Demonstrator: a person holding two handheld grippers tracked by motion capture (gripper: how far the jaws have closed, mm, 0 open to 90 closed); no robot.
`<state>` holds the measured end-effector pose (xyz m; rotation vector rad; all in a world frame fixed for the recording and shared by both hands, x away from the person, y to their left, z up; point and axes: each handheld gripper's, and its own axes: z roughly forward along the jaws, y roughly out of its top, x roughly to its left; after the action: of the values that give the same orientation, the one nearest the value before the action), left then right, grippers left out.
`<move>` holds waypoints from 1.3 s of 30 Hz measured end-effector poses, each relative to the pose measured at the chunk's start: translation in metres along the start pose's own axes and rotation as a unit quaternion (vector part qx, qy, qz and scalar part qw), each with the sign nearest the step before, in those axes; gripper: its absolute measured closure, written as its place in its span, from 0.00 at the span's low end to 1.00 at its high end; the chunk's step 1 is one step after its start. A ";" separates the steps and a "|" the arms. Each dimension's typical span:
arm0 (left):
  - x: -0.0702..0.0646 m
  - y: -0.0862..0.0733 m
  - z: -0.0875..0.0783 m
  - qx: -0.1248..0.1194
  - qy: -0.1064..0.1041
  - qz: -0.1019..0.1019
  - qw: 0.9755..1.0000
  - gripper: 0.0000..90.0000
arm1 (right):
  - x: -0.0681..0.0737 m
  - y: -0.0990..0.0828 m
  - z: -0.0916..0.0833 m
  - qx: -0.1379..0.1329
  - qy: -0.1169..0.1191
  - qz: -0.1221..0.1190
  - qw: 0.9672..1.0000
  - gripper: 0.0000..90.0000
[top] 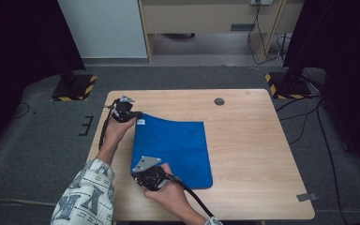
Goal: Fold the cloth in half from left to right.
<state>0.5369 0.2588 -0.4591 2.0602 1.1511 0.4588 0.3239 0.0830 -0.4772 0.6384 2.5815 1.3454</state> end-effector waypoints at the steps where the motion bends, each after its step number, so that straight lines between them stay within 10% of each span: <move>1: 0.002 -0.001 -0.002 -0.001 0.001 -0.001 1.000 0.99 | 0.001 0.000 0.002 0.000 0.002 -0.001 1.000 0.99; 12: 0.005 -0.001 -0.002 -0.003 -0.004 -0.018 1.000 0.99 | 0.003 0.005 0.001 -0.006 0.006 -0.002 1.000 0.99; 39: -0.079 0.045 0.055 0.014 -0.040 0.022 0.999 0.99 | -0.035 -0.047 -0.073 -0.033 -0.040 0.043 0.998 0.99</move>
<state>0.5546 0.1535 -0.4603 2.1118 1.0723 0.3802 0.3173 -0.0103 -0.4749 0.7840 2.4628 1.3944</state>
